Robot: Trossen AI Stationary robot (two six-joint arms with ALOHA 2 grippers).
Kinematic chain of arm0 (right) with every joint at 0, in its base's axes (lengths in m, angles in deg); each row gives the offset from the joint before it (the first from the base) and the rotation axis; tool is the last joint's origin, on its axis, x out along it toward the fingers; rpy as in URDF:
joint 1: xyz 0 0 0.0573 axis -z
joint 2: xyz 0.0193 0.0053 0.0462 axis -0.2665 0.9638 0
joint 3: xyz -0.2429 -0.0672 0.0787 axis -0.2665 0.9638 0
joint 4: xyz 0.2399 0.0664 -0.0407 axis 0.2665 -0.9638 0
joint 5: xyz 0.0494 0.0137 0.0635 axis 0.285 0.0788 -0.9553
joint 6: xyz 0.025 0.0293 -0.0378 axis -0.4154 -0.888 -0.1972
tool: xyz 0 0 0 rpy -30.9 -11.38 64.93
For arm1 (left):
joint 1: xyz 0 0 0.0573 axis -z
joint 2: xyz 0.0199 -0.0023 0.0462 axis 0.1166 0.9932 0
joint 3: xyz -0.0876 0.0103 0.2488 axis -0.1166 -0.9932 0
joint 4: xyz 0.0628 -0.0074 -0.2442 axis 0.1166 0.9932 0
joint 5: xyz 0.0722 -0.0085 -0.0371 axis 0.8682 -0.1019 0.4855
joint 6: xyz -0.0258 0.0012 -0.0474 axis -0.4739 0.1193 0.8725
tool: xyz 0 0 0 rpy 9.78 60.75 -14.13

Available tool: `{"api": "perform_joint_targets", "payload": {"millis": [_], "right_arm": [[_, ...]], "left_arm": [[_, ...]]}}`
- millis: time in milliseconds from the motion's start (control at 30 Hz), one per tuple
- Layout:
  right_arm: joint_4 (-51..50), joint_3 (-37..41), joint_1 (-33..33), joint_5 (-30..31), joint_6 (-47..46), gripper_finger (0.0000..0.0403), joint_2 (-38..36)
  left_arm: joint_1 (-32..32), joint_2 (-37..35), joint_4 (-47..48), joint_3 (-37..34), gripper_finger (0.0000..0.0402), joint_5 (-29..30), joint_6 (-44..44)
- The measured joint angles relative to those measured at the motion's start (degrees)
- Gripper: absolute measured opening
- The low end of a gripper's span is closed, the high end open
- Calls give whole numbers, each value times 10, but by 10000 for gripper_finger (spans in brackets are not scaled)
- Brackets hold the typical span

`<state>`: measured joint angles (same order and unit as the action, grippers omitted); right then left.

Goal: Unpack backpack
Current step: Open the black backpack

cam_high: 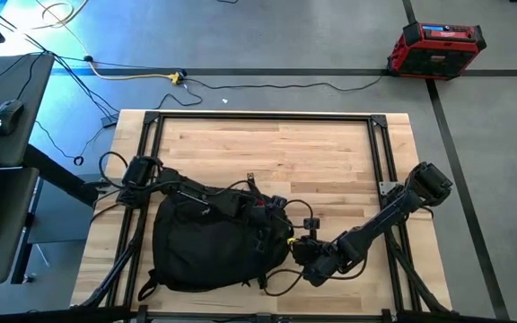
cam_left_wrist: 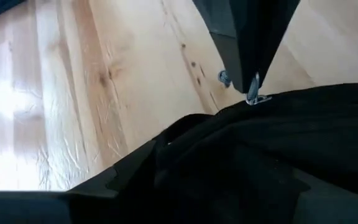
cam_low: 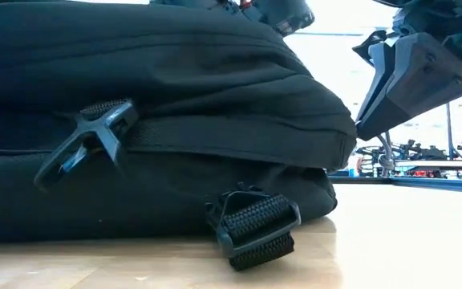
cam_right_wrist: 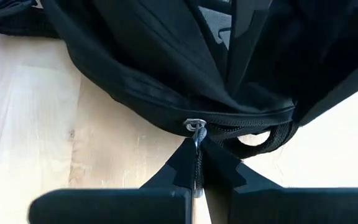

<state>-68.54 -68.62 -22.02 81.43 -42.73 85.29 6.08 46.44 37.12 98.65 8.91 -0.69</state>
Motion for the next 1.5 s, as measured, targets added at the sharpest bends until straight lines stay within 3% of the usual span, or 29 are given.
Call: {"api": "perform_joint_targets", "payload": {"millis": [100, 200, 267, 433, 600, 767, 1067, 1167, 1267, 1500], "right_arm": [[10, 1, 0, 3, 8, 0, 0], [11, 1, 0, 4, 9, 0, 0], [10, 1, 0, 7, 9, 0, 0], [12, 1, -3, 9, 9, 0, 0], [22, 1, -3, -14, 7, 0, 0], [51, 1, -2, -33, 9, 0, 0], [189, 1, 1, -95, 76, 0, 0], [185, 0, 1, -110, 86, 0, 0], [179, 0, -3, -87, 87, 0, 0], [125, 0, -7, 55, 52, 0, -15]], "left_arm": [[-2, 19, -9, 1, 196, 3, -17], [-2, 32, -20, 2, 177, 41, -43], [-2, 34, -20, 2, 144, 63, -58], [-2, 32, -12, 4, 16, 134, -58], [-3, 31, 21, 4, 3, 234, -36], [-18, 30, 89, 4, 0, 325, 39], [-55, 31, 158, 3, 0, 389, 155], [-59, 31, 179, 2, 0, 406, 178], [-59, 20, 221, 2, 0, 420, 202], [-42, -36, 287, 1, 0, 435, 247]]}}
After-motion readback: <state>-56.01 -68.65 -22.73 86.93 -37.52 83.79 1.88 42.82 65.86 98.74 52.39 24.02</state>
